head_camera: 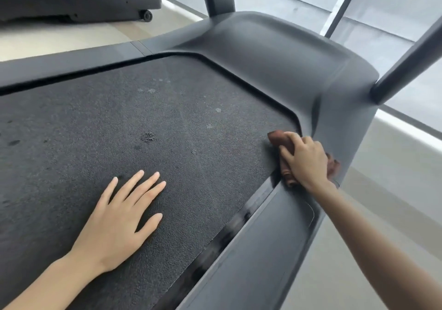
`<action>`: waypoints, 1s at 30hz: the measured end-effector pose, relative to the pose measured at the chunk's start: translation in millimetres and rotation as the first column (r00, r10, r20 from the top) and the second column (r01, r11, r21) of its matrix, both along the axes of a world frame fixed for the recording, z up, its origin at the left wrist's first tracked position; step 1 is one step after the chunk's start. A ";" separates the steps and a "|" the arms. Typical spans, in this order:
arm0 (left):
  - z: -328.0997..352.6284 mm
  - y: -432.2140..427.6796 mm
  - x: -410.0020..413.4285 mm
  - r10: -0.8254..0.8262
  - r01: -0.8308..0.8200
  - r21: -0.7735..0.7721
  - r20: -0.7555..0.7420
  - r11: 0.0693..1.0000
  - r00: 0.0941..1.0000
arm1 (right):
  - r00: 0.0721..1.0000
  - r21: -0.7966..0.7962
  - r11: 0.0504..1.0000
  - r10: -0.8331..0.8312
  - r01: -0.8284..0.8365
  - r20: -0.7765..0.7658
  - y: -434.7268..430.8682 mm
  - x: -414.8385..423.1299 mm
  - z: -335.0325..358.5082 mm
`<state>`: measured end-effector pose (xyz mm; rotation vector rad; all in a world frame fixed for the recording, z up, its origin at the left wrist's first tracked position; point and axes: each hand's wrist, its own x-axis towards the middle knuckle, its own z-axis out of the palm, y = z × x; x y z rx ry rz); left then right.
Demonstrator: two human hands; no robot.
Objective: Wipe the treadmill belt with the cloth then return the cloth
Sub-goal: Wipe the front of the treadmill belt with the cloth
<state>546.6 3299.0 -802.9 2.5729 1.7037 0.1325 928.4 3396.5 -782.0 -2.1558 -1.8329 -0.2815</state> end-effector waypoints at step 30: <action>-1.2 -67.9 -84.0 0.218 -0.212 -0.065 0.112 0.975 0.970 | 0.966 0.031 0.969 0.248 -0.247 -0.068 101.3 -182.2 -8.6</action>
